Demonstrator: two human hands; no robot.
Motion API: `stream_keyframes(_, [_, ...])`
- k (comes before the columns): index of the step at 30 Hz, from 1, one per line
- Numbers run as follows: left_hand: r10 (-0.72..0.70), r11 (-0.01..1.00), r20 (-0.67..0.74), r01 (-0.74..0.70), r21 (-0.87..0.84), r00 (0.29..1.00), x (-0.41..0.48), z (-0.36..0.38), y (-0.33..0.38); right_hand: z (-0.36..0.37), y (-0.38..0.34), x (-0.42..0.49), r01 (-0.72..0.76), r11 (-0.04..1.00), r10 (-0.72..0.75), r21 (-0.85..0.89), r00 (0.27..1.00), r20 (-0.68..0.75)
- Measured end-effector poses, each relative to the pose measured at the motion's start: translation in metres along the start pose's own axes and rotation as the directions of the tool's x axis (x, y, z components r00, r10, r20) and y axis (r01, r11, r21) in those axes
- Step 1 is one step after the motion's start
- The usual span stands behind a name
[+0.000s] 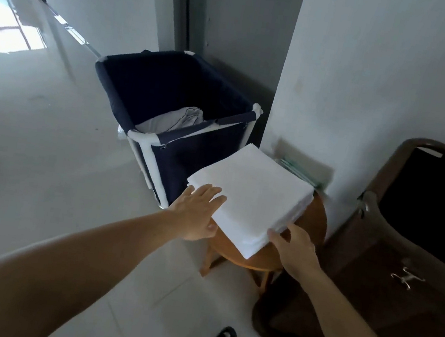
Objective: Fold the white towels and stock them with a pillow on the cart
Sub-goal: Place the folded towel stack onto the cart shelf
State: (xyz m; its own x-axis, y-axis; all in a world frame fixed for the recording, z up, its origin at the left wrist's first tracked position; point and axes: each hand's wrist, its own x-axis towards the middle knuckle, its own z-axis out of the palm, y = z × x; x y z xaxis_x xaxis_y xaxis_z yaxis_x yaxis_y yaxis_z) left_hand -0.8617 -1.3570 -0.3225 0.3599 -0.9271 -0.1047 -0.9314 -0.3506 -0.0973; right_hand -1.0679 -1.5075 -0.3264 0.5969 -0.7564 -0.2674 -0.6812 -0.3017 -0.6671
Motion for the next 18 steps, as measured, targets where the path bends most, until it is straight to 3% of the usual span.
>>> stream_keyframes(5, [-0.061, 0.998, 0.130, 0.065, -0.024, 0.990, 0.101, 0.023, -0.051, 0.020, -0.012, 0.117, -0.179, 0.966, 0.172, 0.185, 0.984, 0.053])
stream_keyframes(10, [-0.104, 0.976, 0.239, 0.145, -0.161, 0.965, 0.189, 0.054, -0.086, 0.030, -0.001, 0.185, -0.368, 0.877, 0.375, 0.309, 0.926, 0.036])
stream_keyframes(15, [-0.184, 0.872, 0.376, 0.327, -0.364, 0.908, 0.282, 0.097, -0.124, 0.052, 0.022, 0.241, -0.565, 0.687, 0.624, 0.457, 0.781, 0.027])
stream_keyframes(18, [-0.121, 0.745, 0.338, 0.310, -0.590, 0.933, 0.344, 0.128, -0.142, 0.069, 0.029, 0.270, -0.590, 0.549, 0.710, 0.592, 0.703, 0.041])
